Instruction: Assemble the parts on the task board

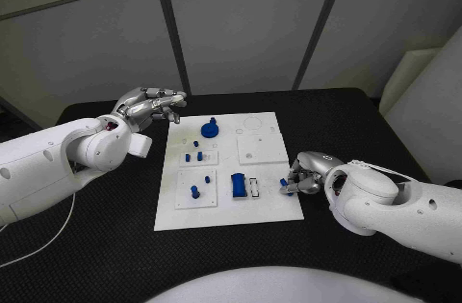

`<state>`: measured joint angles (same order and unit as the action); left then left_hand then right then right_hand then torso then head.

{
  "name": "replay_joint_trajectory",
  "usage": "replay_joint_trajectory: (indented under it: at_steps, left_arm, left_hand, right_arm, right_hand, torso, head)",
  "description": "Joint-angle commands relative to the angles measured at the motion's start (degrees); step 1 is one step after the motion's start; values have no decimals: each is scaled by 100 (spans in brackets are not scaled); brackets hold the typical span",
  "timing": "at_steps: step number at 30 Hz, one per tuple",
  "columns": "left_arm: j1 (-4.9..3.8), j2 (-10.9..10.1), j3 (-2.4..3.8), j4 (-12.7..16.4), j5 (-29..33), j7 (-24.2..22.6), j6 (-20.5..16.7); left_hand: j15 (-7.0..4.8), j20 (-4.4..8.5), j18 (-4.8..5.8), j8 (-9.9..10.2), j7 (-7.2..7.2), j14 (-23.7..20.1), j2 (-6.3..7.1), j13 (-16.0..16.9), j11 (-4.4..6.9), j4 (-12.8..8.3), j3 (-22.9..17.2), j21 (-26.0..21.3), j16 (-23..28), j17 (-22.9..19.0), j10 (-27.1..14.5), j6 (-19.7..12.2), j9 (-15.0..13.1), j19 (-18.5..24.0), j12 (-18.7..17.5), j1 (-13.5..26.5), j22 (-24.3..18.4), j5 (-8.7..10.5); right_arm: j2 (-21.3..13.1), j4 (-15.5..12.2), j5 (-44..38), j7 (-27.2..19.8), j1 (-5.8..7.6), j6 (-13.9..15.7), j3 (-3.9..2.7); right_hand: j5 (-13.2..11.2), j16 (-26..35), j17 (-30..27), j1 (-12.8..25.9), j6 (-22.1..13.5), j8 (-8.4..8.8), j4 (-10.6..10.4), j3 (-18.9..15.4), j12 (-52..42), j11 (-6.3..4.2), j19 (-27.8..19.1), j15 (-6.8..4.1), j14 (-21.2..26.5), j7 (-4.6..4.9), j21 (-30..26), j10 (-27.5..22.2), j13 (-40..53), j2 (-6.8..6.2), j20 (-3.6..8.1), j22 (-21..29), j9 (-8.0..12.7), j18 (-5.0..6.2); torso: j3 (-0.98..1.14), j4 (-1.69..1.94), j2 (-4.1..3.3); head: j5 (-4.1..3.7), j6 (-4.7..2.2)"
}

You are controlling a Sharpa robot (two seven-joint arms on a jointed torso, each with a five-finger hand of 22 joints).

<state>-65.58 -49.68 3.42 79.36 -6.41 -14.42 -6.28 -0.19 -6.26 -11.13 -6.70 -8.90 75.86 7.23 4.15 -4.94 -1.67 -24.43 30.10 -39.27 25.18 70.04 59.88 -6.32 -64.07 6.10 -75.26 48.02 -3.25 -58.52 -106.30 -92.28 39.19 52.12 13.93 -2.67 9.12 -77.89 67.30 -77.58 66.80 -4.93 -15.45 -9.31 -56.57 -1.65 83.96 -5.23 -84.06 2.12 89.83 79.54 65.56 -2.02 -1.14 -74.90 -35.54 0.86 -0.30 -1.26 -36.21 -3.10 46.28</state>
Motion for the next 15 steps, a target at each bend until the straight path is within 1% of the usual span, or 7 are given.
replay_joint_trajectory:
  at_steps: [1,3,5,8,11,13,15]
  left_arm:
    - [-8,6,4,-1,21,-20,53]
    - [-8,8,4,-3,21,-20,54]
    - [-8,11,4,-4,21,-20,56]
    - [-8,15,4,-6,21,-20,59]
    - [-8,13,4,-7,21,-20,59]
    - [-7,11,4,-8,21,-20,59]
    - [-6,12,4,-11,21,-19,60]
  left_hand:
    - [36,1,70,28,0,-4,-32,10,5,-3,47,-6,27,-6,-45,-49,-9,-38,-17,21,-5,31]
    - [36,1,70,28,0,-4,-32,10,5,-3,47,-6,27,-6,-45,-49,-9,-38,-17,21,-5,31]
    - [36,1,70,28,0,-4,-32,10,5,-3,47,-6,27,-6,-45,-49,-9,-38,-17,21,-5,31]
    - [36,1,70,28,0,-4,-32,10,5,-3,47,-6,27,-6,-45,-49,-9,-38,-17,21,-5,31]
    - [36,1,70,28,0,-4,-32,10,5,-3,47,-6,27,-6,-45,-49,-9,-38,-17,21,-5,31]
    - [36,0,70,28,0,-5,-35,10,5,-3,49,-10,28,-6,-46,-50,-9,-39,-18,22,-8,31]
    - [36,0,70,28,0,-5,-36,10,5,-3,50,-11,29,-7,-46,-50,-9,-40,-18,23,-9,31]
  right_arm:
    - [39,57,-148,96,-47,-336,38]
    - [75,82,-228,106,-50,-299,39]
    - [114,100,-313,115,-53,-250,39]
    - [151,105,-380,128,-55,-142,40]
    - [156,55,-343,151,-56,73,40]
    - [131,-20,46,163,-56,313,39]
    - [93,-110,562,144,-55,568,37]
  right_hand:
    - [53,18,7,-120,39,30,43,38,-16,-43,604,-48,-183,-10,17,-6,4,25,32,-1510,14,-86]
    - [126,18,12,-320,37,41,151,113,-12,-58,604,-62,-183,-26,17,-9,4,107,43,-1510,0,-86]
    - [588,18,20,-648,27,68,340,241,3,-76,604,-86,-183,-44,17,-25,1,218,69,-1510,-5,-86]
    - [929,13,37,-918,27,95,517,361,-9,-93,604,-95,-186,-61,17,-22,14,321,84,-1510,2,-86]
    - [1209,9,51,-986,33,105,604,396,-47,-94,604,-94,-189,-63,17,0,45,352,90,-1510,3,-86]
    - [1477,4,64,-1010,17,110,650,417,-57,-92,604,-96,-191,-58,17,3,55,350,91,-1510,0,-86]
    - [1589,-8,88,-987,3,111,661,422,-114,-86,604,-93,-196,-53,17,27,97,354,89,-1510,-5,-86]
  torso:
    - [3,-1,6]
    - [4,-3,4]
    - [3,-1,4]
    - [1,5,4]
    - [3,6,4]
    - [8,0,1]
    - [7,-5,0]
  head:
    - [9,0]
    - [10,-2]
    - [7,-10]
    - [1,-10]
    - [9,-14]
    - [24,-13]
    - [30,-9]
